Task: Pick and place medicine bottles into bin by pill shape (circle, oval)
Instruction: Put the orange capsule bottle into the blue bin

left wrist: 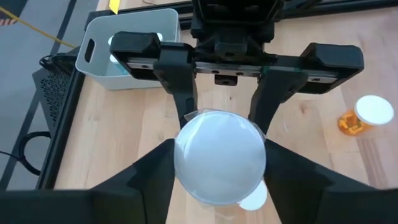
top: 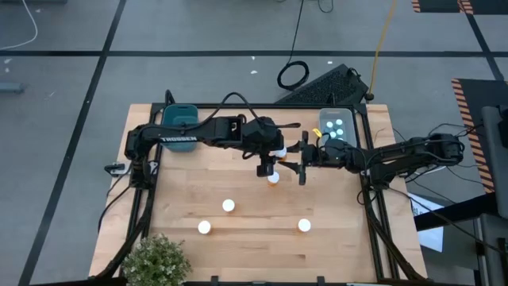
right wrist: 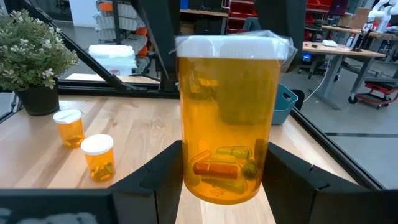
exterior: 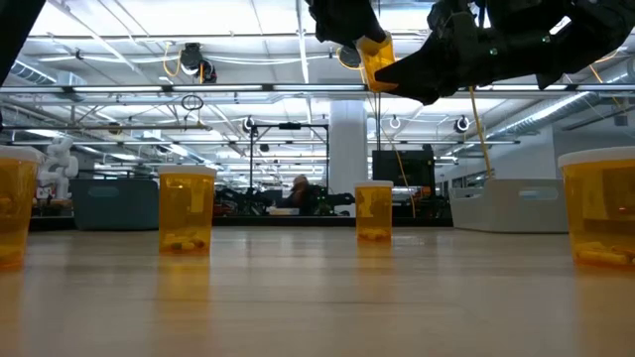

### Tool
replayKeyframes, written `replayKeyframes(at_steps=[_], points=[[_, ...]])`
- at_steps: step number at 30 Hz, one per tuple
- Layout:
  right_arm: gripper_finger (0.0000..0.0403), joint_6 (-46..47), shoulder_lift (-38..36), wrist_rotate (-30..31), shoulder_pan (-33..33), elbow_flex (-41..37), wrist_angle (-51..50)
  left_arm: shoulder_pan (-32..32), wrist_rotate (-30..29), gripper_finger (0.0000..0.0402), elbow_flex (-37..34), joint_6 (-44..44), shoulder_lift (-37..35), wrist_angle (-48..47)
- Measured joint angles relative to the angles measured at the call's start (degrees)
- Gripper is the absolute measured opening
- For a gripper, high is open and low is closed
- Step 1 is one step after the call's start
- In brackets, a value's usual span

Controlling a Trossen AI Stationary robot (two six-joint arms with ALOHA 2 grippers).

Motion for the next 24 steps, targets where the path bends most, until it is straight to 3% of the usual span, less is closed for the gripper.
replayKeyframes(at_steps=[12, 24], points=[[0.0188, -0.3, 0.0, -0.2, 0.0, 0.0, 0.7, 0.0, 0.4, 0.0227, 0.0, -0.1, 0.0, -0.9], [0.0305, 1.1, -5.2, 1.2, 0.0, 0.0, -4.5, 1.0, -2.1, 0.0229, -0.1, -1.8, -0.6, -8.6]])
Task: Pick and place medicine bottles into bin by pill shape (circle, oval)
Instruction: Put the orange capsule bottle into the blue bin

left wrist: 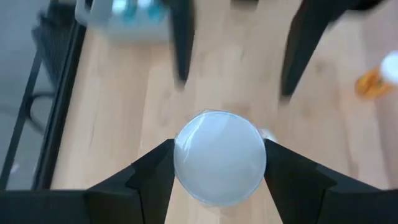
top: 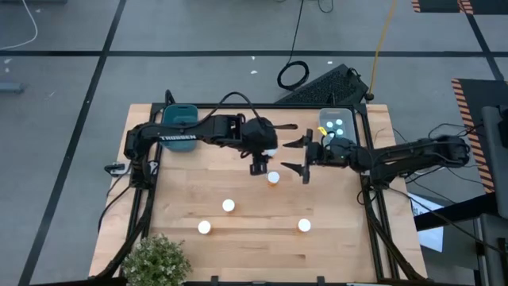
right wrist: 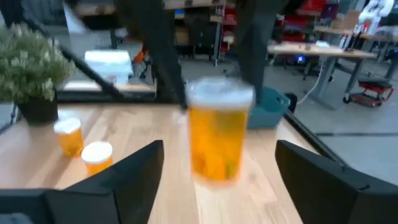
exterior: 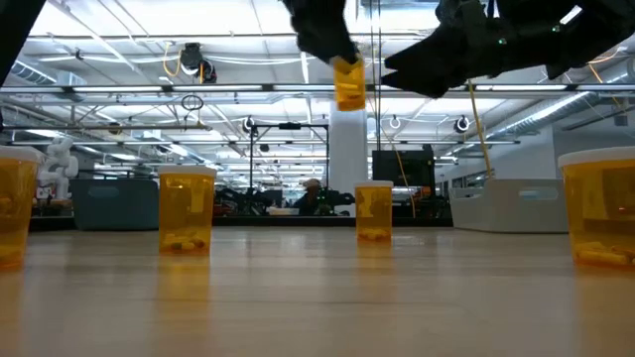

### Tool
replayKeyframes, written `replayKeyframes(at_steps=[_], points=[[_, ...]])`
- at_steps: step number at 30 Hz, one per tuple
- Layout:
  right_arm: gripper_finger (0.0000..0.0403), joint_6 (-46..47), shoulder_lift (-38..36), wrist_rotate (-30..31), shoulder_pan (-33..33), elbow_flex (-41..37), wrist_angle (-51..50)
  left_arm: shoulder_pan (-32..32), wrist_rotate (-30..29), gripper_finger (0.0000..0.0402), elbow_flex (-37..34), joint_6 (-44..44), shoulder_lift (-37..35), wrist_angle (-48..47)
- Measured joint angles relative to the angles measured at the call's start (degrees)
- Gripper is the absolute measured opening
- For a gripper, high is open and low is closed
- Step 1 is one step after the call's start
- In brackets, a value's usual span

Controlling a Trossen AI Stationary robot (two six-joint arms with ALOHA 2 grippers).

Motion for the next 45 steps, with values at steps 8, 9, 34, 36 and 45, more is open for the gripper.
replayKeyframes(at_steps=[8, 9, 34, 36, 45], points=[[0.0314, -3.5, -8.5, 0.1, 0.0, 0.0, -13.3, 2.2, -8.3, 0.0229, 0.0, -5.8, -4.5, -12.5], [0.0314, -3.6, -9.4, 0.4, 0.0, 0.0, -14.2, 2.7, -9.8, 0.0229, 0.0, -6.7, -5.3, -14.2], [0.0313, -9.7, -12.8, 7.4, 0.0, 0.0, -19.5, 38.5, -17.3, 0.023, -39.0, -21.9, -27.2, -8.0], [0.0313, -9.7, -12.8, 7.4, 0.0, 0.0, -19.4, 41.0, -17.1, 0.023, -40.9, -22.6, -27.1, -7.5], [0.0313, -9.7, -12.8, 7.4, 0.0, 0.0, -19.4, 46.3, -17.9, 0.023, -44.4, -29.0, -26.8, -4.2]])
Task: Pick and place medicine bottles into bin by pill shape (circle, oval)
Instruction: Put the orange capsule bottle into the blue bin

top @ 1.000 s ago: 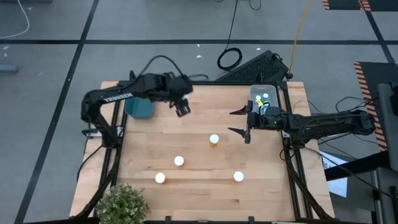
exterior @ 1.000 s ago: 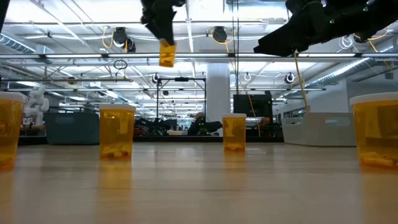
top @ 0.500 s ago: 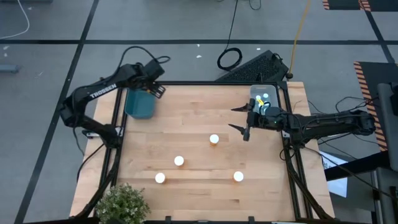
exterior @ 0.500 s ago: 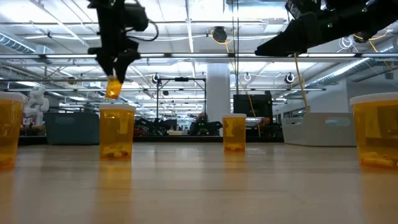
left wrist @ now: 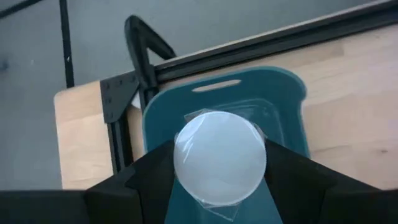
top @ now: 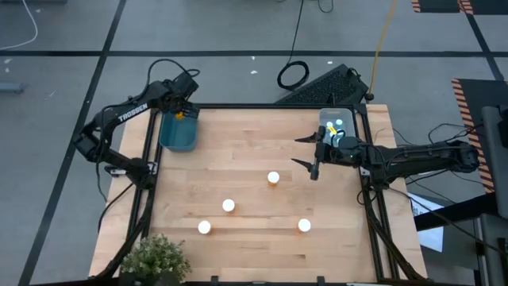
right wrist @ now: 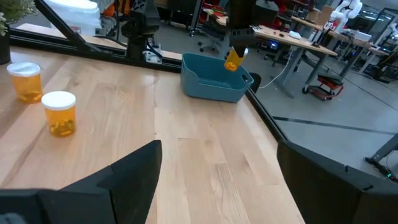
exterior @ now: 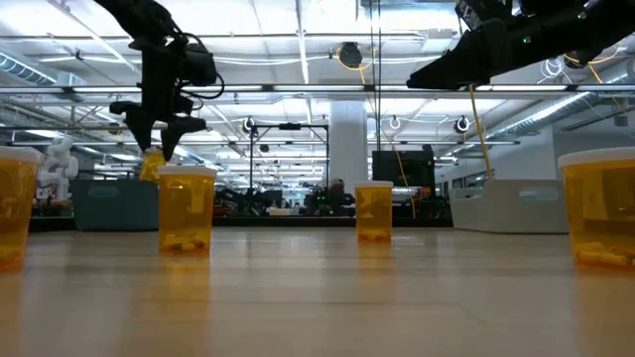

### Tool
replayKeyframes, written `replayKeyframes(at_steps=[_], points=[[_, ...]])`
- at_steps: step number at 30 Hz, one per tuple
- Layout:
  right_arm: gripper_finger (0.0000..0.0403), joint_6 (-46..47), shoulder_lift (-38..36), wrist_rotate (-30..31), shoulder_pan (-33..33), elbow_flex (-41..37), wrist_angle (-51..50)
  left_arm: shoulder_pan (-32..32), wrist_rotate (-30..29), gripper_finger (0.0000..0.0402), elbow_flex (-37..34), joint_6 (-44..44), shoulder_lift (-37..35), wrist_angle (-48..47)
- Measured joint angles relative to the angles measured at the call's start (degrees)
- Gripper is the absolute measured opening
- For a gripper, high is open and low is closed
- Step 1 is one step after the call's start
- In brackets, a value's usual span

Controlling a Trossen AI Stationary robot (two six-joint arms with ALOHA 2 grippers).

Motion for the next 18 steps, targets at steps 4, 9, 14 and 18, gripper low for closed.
replayKeyframes(at_steps=[4, 9, 14, 18], points=[[0.0313, 0.0, 0.0, 0.0, 0.0, 0.0, 0.0, -3.0, 0.9, 0.023, 1.5, -3.8, 0.0, -0.2], [0.0313, -0.3, 0.0, 0.0, 0.0, 0.0, 0.0, -9.3, -1.7, 0.023, 5.5, -11.6, -0.1, 0.9], [0.0313, -0.4, 0.0, -0.1, 0.0, 0.0, 0.0, -13.3, -4.9, 0.023, 6.0, -20.6, 0.5, 4.6], [0.0313, -3.6, 0.0, -0.1, 0.0, 0.0, 0.0, -14.3, -7.1, 0.023, 5.9, -25.7, 3.4, 8.1]])
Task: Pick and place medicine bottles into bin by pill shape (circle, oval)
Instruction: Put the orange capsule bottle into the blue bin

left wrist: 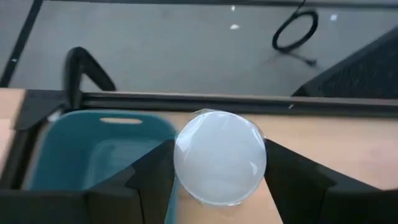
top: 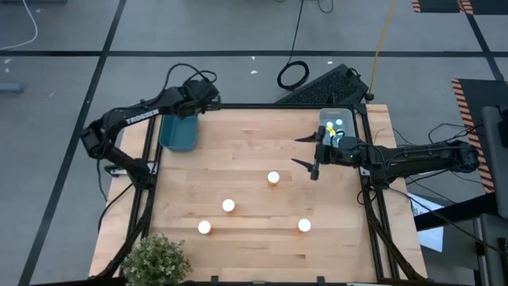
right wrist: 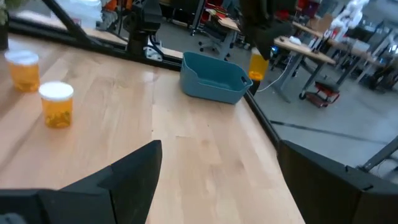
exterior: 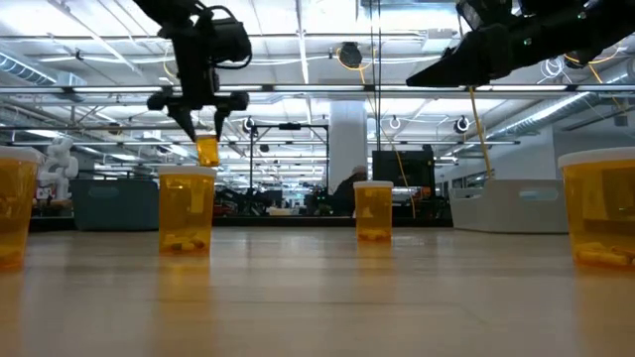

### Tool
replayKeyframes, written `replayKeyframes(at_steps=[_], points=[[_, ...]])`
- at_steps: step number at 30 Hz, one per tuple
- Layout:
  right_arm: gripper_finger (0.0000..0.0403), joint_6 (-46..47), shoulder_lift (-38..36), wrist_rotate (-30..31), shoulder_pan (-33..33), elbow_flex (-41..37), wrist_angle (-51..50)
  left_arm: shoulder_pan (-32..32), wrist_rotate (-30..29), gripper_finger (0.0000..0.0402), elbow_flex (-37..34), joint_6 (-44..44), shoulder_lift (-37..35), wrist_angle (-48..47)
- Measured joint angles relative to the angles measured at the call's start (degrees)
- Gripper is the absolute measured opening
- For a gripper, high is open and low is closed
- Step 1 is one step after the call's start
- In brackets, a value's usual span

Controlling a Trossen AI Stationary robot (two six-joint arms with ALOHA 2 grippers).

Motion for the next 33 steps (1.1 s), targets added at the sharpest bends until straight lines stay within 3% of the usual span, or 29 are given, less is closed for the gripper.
replayKeyframes(at_steps=[4, 8, 13, 21, 27, 33], points=[[0.0313, -5.6, 0.0, 0.0, -1.1, 0.0, 1.2, -0.5, -1.0, 0.023, 0.0, -1.6, 4.1, 4.7], [0.0313, -8.8, 0.0, 0.0, -4.0, 0.0, 4.4, -0.4, -4.7, 0.022, 0.0, -5.6, 7.2, 2.0], [0.0313, -10.3, 0.0, -2.6, -7.4, 0.0, 6.1, -0.8, -5.9, 0.0209, 0.0, -7.9, 7.2, 0.7], [0.0313, -15.7, 0.0, -8.0, -11.7, 0.0, 9.7, -2.5, -6.7, 0.0229, 0.0, -14.3, 5.9, -6.7], [0.0313, -15.2, 0.0, -11.9, -14.0, 0.0, 10.7, -2.5, -10.3, 0.0217, -0.1, -21.1, 6.4, -13.2], [0.0313, -10.3, 0.0, -12.4, -14.2, 0.0, 12.5, -1.5, -10.7, 0.0223, -0.9, -23.3, 8.9, -12.5]])
